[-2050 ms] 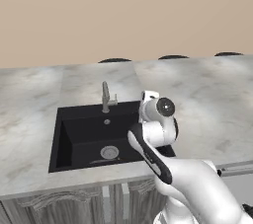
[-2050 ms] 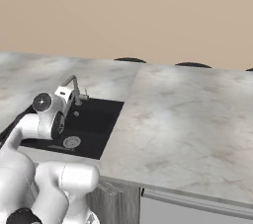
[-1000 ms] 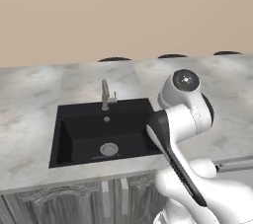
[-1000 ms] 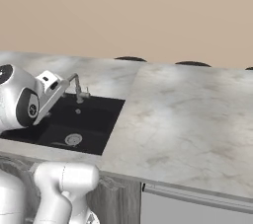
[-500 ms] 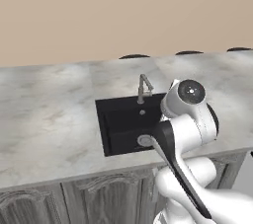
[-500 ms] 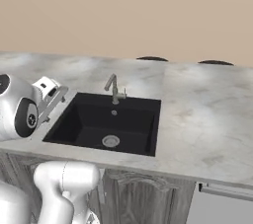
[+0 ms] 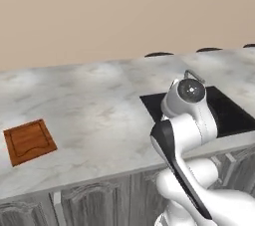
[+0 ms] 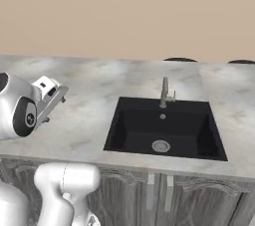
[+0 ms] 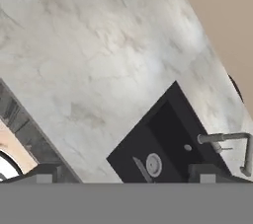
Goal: Move the cutting board and knife to the sink. Then move spray from the cabinet to the counter.
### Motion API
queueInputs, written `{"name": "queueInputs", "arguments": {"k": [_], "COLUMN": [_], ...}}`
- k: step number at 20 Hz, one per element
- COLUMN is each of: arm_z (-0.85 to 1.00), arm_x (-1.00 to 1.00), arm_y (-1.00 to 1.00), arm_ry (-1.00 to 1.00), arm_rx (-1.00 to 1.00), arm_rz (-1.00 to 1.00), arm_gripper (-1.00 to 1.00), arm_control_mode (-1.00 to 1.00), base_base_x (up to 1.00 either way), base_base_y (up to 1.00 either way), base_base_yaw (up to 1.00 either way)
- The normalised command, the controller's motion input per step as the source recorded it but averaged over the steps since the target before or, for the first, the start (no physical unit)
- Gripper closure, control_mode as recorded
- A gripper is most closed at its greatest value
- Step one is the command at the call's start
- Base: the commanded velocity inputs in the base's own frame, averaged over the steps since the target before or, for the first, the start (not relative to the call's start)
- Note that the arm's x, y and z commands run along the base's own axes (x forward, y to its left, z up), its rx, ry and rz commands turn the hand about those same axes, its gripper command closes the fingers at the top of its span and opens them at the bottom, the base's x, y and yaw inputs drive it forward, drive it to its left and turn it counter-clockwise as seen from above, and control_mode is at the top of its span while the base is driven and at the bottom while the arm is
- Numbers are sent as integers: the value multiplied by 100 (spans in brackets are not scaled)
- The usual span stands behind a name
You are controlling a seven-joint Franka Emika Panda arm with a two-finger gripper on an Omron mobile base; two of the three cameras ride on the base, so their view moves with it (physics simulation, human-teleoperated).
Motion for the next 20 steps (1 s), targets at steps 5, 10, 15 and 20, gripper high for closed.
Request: {"name": "queueInputs", "arguments": {"k": [5, 10, 15, 20], "arm_z": [0, 0, 0, 0], "arm_x": [0, 0, 0, 0], "arm_y": [0, 0, 0, 0], "arm_ry": [0, 0, 0, 0], "arm_rx": [0, 0, 0, 0], "arm_rz": [0, 0, 0, 0], "arm_gripper": [-100, -100, -100, -100], "arm_control_mode": [100, 100, 100, 100], "base_base_x": [0, 0, 0, 0], "base_base_y": [100, 100, 100, 100], "base_base_yaw": [-16, -16, -15, -15]}}
